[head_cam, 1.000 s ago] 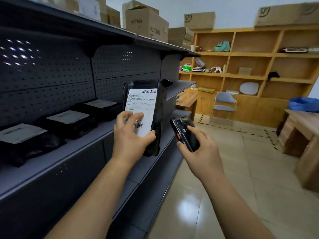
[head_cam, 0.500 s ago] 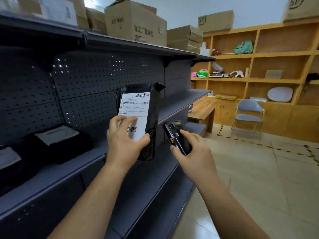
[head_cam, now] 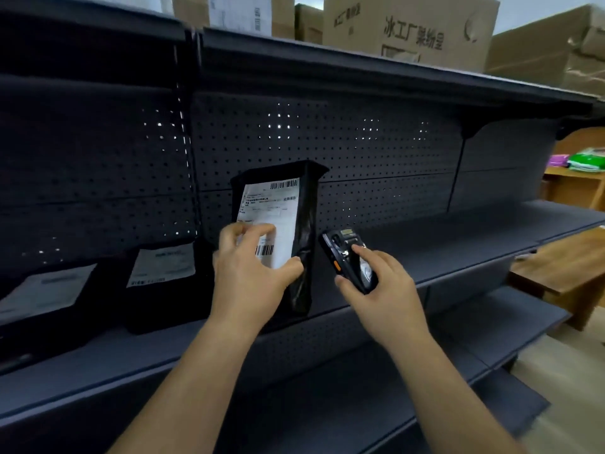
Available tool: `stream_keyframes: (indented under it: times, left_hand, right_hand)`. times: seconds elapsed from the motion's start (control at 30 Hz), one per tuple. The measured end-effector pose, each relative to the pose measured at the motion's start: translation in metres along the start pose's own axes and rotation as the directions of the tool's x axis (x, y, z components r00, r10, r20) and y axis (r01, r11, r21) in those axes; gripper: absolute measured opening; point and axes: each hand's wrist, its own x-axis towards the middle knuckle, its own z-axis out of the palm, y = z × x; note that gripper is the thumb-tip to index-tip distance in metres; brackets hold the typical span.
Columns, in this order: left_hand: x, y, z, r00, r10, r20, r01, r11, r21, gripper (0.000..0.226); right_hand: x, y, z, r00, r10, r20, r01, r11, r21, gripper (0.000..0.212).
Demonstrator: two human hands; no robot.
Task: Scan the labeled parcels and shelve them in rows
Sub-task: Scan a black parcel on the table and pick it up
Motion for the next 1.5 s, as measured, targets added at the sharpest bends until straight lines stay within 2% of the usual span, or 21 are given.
stream_keyframes:
  times: [0.23,0.4,0.57,0.73,0.8,0.9,1.1,1.5]
  left_hand:
    - [0.029,-0.001,0.031,0.983,-0.131,-0.126,0.149,0.979,0.137,0.062]
    - [0.036,0.003,0.048,0.950,-0.271,-0.152,0.304,0.912,0.275,0.071]
    - [0.047,0.013,0.075,0.869,-0.476,-0.133,0.470,0.713,0.521,0.069]
    - [0.060,0.014,0.104,0.779,-0.616,-0.119,0.504,0.501,0.703,0.077]
    - [0.062,0.011,0.109,0.760,-0.639,-0.121,0.501,0.457,0.735,0.084]
    - [0.053,0.010,0.106,0.780,-0.607,-0.148,0.481,0.431,0.763,0.088]
    - [0.022,0.015,0.107,0.819,-0.545,-0.178,0.462,0.442,0.769,0.075]
    - [0.065,-0.025,0.109,0.806,-0.551,-0.218,0.516,0.470,0.716,0.077]
  right_hand:
    - [0.050,0.044,0.019,0.990,-0.082,0.113,0.076,0.996,0.054,0.058]
    - [0.075,0.065,0.030,0.962,-0.175,0.211,0.154,0.981,0.114,0.058]
    - [0.094,0.090,0.030,0.936,-0.211,0.283,0.163,0.970,0.182,0.056]
    - [0.107,0.116,0.031,0.912,-0.251,0.324,0.179,0.955,0.236,0.058]
    - [0.108,0.125,0.032,0.903,-0.264,0.338,0.181,0.949,0.257,0.059]
    - [0.108,0.133,0.033,0.900,-0.268,0.344,0.167,0.940,0.296,0.059]
    - [0.105,0.131,0.038,0.904,-0.250,0.347,0.139,0.939,0.315,0.057]
    - [0.112,0.113,0.050,0.912,-0.227,0.342,0.124,0.947,0.298,0.057]
